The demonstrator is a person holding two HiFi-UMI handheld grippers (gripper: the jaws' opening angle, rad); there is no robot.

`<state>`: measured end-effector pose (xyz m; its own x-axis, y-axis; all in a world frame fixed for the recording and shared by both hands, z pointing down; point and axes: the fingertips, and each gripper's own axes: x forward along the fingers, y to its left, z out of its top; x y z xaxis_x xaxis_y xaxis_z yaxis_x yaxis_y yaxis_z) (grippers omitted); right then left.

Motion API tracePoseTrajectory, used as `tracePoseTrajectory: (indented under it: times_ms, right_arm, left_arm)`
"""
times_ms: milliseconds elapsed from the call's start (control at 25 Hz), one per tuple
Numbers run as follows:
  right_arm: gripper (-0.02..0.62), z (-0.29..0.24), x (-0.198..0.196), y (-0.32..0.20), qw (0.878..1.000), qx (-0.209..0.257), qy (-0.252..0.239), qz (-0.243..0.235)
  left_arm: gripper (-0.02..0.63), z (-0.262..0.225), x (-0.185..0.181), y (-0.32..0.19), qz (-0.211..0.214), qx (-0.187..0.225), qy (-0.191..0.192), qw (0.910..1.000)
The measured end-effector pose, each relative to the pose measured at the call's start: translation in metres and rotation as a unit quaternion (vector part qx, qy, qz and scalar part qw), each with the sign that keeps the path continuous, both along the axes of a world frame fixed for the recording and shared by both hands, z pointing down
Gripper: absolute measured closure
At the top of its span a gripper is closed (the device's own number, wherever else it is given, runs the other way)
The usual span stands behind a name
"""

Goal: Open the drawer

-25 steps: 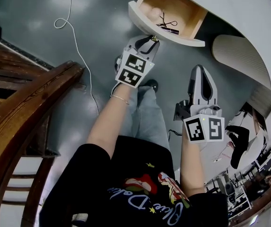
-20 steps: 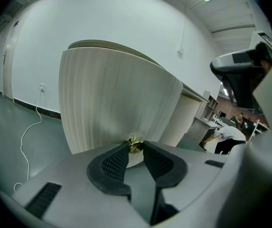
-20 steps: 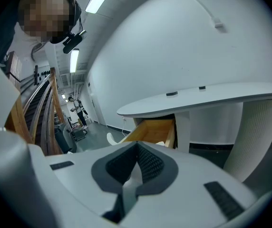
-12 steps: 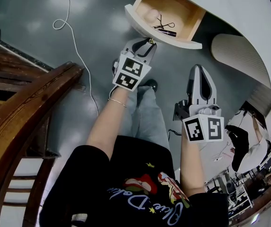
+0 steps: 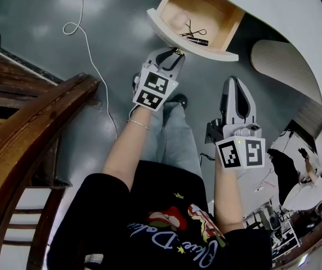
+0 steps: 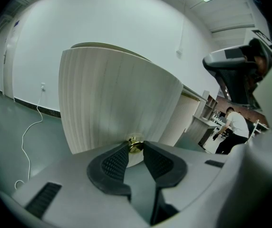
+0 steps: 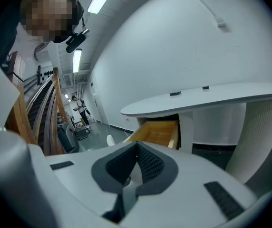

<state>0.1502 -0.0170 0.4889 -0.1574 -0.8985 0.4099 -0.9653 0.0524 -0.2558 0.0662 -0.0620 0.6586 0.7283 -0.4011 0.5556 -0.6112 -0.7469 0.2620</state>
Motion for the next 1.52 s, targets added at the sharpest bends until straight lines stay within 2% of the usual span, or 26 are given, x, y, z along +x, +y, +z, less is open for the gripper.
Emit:
tracePoseTrajectory:
  times_ms: [1520]
  right_arm:
    - [0.598, -0.005, 0.008, -0.007, 1.000, -0.001, -0.006, -0.019]
  left_arm:
    - [0.508, -0.003, -0.003, 0.011, -0.002, -0.005, -0.015, 0.9999]
